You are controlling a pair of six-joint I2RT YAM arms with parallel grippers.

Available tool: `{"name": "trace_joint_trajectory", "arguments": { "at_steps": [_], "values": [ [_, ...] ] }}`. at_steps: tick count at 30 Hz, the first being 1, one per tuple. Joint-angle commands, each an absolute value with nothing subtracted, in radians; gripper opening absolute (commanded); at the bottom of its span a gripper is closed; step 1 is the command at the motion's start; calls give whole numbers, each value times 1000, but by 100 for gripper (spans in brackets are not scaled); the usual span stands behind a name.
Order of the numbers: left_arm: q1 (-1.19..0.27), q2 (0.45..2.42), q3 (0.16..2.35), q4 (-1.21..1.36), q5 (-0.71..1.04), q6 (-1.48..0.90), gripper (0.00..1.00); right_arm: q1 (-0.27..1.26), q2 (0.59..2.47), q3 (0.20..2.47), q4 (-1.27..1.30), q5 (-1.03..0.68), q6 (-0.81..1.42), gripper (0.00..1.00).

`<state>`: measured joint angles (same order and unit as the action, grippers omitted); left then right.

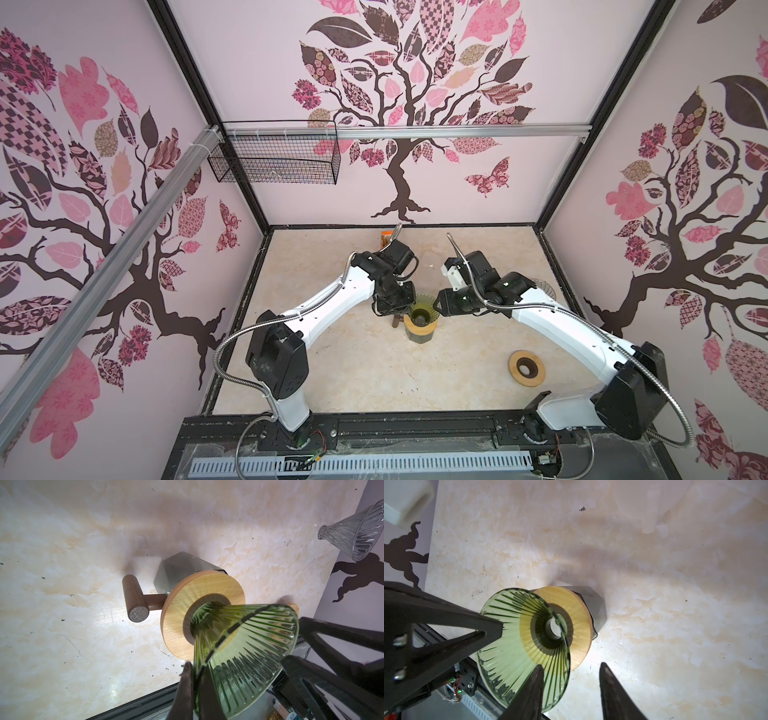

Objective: Place the coffee filter in the dripper
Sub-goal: 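Lower the dripper into the wooden stand while the right gripper reaches to its rim, then hold the dripper rim with both grippers and settle it into the stand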

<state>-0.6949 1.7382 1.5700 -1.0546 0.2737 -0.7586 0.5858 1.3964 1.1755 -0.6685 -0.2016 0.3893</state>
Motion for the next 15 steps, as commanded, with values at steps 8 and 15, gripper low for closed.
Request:
{"name": "trace_joint_trajectory", "arguments": {
  "at_steps": [8, 15],
  "values": [
    [-695, 1736, 1545, -1039, 275, -744, 0, 580, 1445, 1229, -644, -216, 381, 22],
    [-695, 1735, 1544, -1040, 269, -741, 0, 580, 1444, 1223, -641, -218, 386, 11]
  ]
}}
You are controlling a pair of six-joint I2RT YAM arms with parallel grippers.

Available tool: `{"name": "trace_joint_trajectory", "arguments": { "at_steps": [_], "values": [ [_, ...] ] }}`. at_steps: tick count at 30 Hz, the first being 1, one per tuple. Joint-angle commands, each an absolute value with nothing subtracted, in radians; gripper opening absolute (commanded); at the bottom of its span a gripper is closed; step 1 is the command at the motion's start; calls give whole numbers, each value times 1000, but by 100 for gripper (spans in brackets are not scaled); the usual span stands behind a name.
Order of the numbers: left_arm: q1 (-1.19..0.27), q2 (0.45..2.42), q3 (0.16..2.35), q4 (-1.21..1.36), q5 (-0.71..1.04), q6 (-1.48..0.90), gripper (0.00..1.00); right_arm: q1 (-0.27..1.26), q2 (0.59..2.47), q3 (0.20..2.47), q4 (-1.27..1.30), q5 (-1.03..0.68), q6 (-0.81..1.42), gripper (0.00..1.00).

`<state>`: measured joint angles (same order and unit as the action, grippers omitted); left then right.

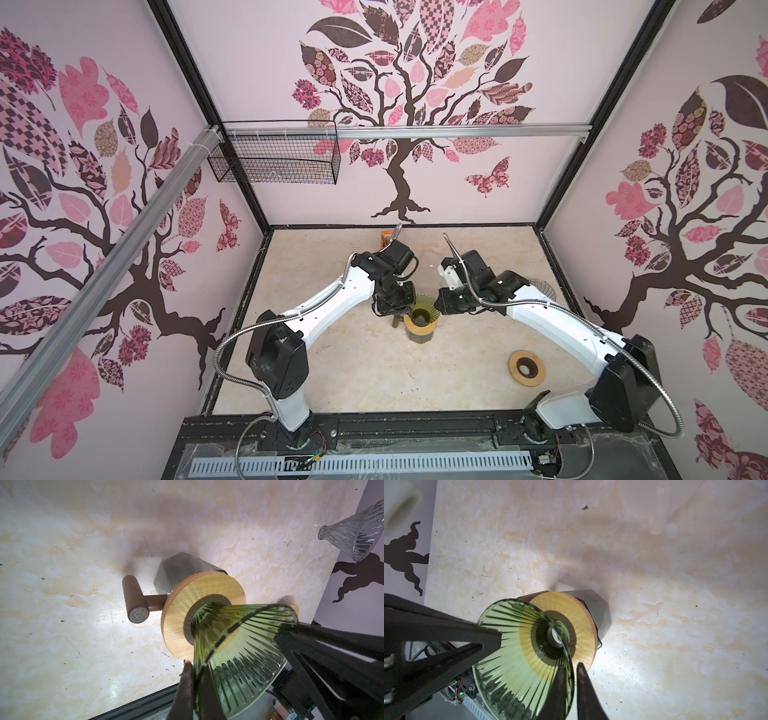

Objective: Place the coffee filter in the dripper
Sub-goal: 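Hold the dripper rim with both grippers and settle it into the stand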

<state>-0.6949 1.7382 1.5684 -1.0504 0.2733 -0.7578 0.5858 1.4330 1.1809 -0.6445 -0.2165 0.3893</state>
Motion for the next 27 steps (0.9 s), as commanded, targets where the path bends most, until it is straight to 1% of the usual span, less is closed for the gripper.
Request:
{"name": "trace_joint_trajectory", "arguments": {
  "at_steps": [1, 3, 6, 8, 12, 16, 23, 27],
  "values": [
    [-695, 1734, 1545, -1040, 269, -741, 2, 580, 1444, 1223, -643, -217, 386, 10],
    [-695, 1730, 1550, -1039, 268, -737, 8, 580, 1443, 1222, -644, -215, 383, 7],
    [-694, 1723, 1566, -1050, 251, -729, 13, 580, 1442, 1221, -645, -207, 382, 5],
    [-694, 1715, 1575, -1059, 242, -728, 19, 580, 1441, 1222, -647, -204, 382, 4],
    [-693, 1707, 1587, -1074, 234, -724, 24, 580, 1442, 1219, -646, -203, 382, 4],
    [-694, 1716, 1589, -1078, 231, -726, 22, 581, 1446, 1214, -643, -208, 384, 4],
    [-693, 1734, 1605, -1077, 235, -731, 11, 580, 1452, 1207, -640, -213, 382, 4],
    [-694, 1745, 1614, -1079, 235, -732, 9, 581, 1458, 1204, -641, -215, 379, 4]
  ]
}}
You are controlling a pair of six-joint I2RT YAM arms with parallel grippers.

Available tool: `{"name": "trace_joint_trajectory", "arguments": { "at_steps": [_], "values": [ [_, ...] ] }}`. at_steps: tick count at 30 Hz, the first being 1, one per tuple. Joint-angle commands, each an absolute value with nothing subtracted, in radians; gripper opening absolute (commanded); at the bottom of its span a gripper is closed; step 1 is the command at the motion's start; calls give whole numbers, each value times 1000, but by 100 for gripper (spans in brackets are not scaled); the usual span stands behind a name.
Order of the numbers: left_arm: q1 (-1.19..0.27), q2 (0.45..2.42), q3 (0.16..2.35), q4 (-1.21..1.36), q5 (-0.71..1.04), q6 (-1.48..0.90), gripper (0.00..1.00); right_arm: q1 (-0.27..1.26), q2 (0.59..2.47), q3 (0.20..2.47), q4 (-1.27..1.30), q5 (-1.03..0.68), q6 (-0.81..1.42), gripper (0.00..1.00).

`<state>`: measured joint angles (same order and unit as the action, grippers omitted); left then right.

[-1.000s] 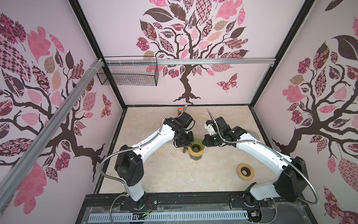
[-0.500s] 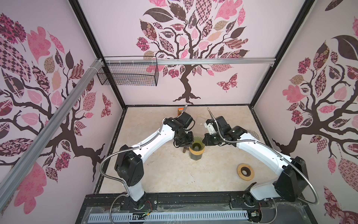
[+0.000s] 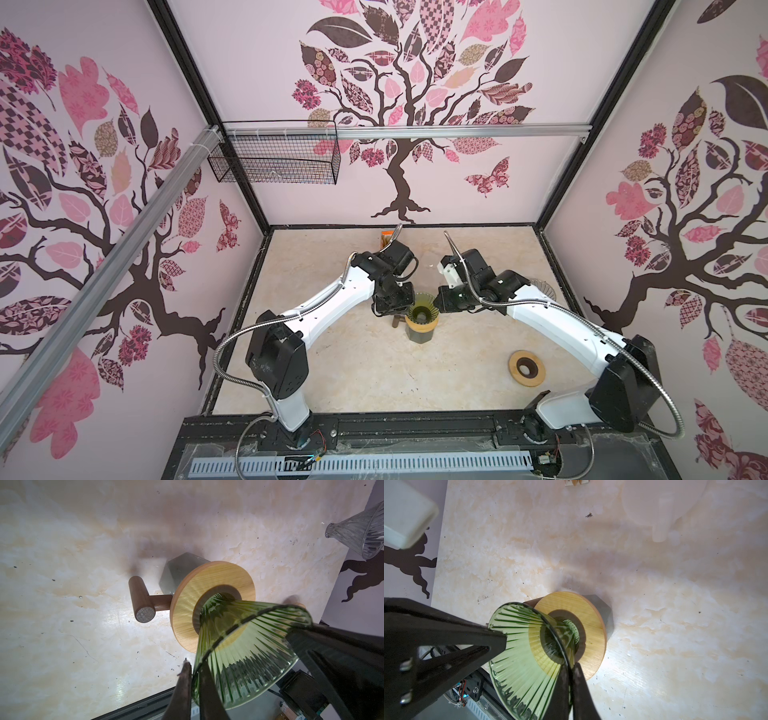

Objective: Place the coffee filter in the dripper
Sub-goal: 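Hold the dripper rim with both grippers and settle it into the stand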

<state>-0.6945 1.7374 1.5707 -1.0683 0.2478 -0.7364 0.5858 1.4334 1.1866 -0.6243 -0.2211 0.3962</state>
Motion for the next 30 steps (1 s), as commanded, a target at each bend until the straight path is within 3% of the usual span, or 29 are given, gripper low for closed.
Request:
{"name": "trace_joint_trajectory", "arguments": {
  "at_steps": [1, 8, 30],
  "values": [
    [-693, 1747, 1615, -1079, 236, -733, 8, 580, 1459, 1204, -640, -215, 379, 4],
    [-694, 1765, 1649, -1104, 232, -740, 0, 580, 1471, 1200, -648, -215, 374, 3],
    [-696, 1809, 1584, -1111, 271, -759, 0, 580, 1508, 1175, -673, -221, 366, 3]
  ]
}}
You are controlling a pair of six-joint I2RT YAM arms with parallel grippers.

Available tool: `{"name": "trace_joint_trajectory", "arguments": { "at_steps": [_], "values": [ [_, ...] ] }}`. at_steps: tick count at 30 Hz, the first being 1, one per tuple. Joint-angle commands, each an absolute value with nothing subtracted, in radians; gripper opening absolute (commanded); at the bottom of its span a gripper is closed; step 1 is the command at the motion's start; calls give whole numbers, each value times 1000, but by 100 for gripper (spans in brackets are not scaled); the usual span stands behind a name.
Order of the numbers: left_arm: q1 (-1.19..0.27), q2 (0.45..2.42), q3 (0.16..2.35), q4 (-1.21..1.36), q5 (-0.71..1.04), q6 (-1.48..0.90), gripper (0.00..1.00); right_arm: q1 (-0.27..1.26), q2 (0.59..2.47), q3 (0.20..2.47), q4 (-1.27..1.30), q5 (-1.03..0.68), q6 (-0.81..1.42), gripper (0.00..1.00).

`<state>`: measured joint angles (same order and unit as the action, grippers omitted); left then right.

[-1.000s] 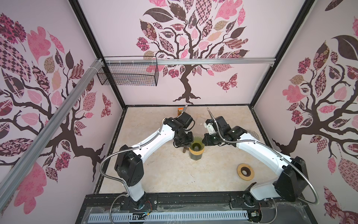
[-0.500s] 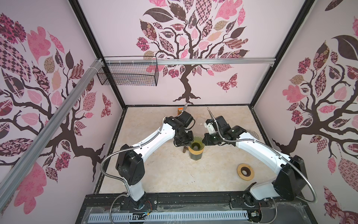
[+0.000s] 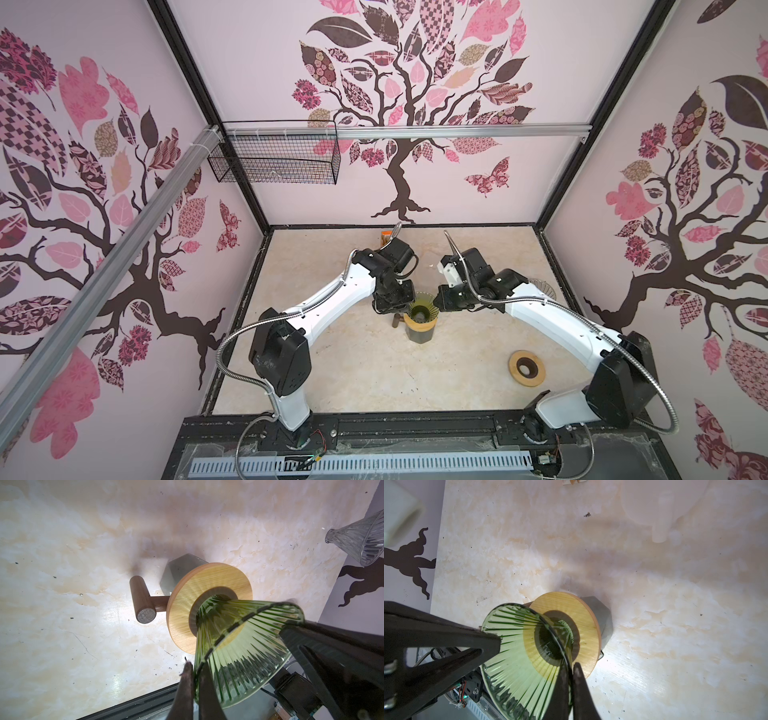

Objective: Place the coffee filter in the dripper
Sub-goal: 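Hold the dripper rim with both grippers and settle it into the stand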

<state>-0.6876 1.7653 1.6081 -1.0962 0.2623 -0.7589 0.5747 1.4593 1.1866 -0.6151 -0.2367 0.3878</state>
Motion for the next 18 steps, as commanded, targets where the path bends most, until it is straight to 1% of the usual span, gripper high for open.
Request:
{"name": "trace_joint_trajectory", "arguments": {
  "at_steps": [1, 7, 14, 18],
  "values": [
    [-697, 1811, 1581, -1114, 271, -758, 0, 580, 1509, 1172, -673, -222, 365, 3],
    [-696, 1817, 1550, -1103, 273, -754, 0, 580, 1509, 1128, -657, -231, 366, 2],
    [-698, 1815, 1461, -1064, 264, -759, 0, 580, 1517, 1064, -635, -253, 366, 2],
    [-698, 1809, 1442, -1057, 268, -762, 0, 580, 1541, 1067, -659, -277, 358, 2]
  ]
}}
